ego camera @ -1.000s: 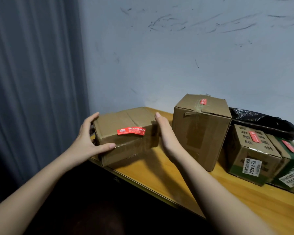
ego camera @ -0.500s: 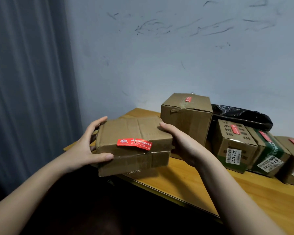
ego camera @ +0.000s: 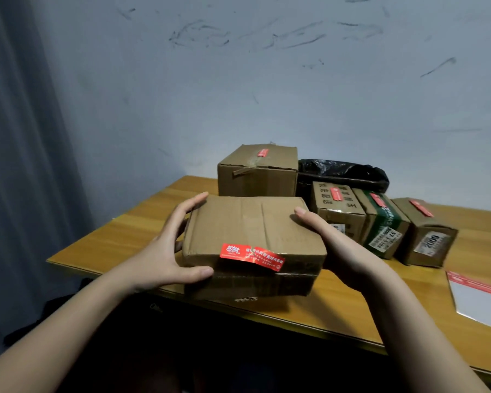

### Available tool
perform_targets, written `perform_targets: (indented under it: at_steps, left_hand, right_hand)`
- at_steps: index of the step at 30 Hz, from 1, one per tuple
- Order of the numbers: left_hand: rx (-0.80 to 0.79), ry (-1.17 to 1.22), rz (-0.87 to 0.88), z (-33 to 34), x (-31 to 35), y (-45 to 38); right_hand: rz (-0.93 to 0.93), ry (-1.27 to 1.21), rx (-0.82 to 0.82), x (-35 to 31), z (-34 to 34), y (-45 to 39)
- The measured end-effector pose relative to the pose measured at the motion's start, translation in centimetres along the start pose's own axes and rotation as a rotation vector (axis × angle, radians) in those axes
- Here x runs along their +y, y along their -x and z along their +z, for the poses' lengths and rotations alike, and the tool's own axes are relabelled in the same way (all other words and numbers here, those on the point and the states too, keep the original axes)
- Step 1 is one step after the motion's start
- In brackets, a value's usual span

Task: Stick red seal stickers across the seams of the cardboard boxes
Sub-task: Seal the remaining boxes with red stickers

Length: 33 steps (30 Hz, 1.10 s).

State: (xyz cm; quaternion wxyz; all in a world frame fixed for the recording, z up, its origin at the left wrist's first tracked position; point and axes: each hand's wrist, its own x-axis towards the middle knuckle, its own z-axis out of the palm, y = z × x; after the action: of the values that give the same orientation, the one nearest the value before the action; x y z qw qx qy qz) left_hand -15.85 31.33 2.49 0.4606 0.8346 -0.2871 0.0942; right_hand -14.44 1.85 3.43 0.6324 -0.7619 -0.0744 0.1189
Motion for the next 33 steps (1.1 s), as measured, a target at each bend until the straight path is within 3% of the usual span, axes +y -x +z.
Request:
perform_targets:
  at_steps: [10,13,18,21,25,28,33]
  left_hand:
    - [-0.197,0.027,0.07,8.0,1.1,-6.2]
    - [-0.261,0.157,0.025,9.6,1.0,-7.6]
    - [-0.237,0.428,-0.071,11.3,-0.5,-9.6]
    - [-0.301,0.456,-0.187,11.7,1.1,-10.0]
    - [-0.242,0.381,-0.283,12.3,1.4,-10.6]
    - [-0.201,0.373,-0.214,12.7,0.9,-10.8]
    - [-0.135,0.382,-0.104,13.4,0.0,-10.7]
  right_hand:
    - [-0.069,-0.071,0.248,2.7,-7.5,4.0]
    - [-0.135,-0.094,0.32,3.5,-9.2,4.6]
    - [-0.291,-0.095,0.379,4.1,-11.1,5.1]
    - [-0.35,-0.079,0.371,4.4,-11.6,5.0]
    - [-0.428,-0.013,0.346,4.8,-12.2,5.0]
    - [-0.432,-0.047,0.302,4.7,-12.2,4.4]
    - [-0.488,0.104,0.351,5.2,-14.0,1.3]
